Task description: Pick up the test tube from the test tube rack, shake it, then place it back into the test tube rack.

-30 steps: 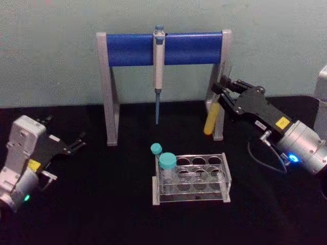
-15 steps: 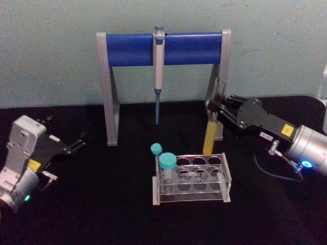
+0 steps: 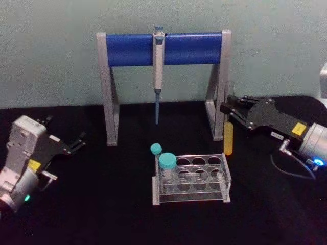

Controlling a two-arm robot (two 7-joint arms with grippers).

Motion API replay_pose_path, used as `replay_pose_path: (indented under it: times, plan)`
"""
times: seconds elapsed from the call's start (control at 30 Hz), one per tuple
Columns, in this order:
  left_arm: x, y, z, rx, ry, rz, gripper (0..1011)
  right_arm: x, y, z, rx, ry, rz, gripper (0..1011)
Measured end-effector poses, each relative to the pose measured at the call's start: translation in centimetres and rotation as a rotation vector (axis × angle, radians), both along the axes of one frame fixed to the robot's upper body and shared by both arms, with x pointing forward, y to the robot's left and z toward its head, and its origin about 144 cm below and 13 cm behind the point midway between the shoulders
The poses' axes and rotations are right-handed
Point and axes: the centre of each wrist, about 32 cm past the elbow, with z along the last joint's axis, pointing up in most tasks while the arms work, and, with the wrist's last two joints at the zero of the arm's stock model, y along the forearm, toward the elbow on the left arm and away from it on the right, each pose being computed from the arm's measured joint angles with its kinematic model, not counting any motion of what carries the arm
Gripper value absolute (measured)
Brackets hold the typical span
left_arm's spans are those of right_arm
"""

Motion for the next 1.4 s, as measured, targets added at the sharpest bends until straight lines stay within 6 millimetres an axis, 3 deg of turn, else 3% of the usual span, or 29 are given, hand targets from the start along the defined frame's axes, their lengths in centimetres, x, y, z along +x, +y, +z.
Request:
replay_pose_path:
  times: [0.43, 0.8, 1.1, 1.4]
  plan:
    - [0.0, 0.0, 0.0, 0.0, 0.0, 0.0, 1001, 1.8, 2.6, -0.7, -0.035, -0.105, -0.048, 229]
    - [0.0, 0.0, 0.0, 0.0, 0.0, 0.0, 1001, 3.3, 4.6, -1.4, 0.037, -0.09, 0.072, 229]
    - [0.0, 0.0, 0.0, 0.0, 0.0, 0.0, 1001, 2.9, 3.9, -1.3, 0.086, -0.04, 0.185, 229]
    - [0.0, 0.0, 0.0, 0.0, 0.0, 0.0, 1001, 1.2, 1.4, -0.6, 0.05, 0.011, 0.203, 228]
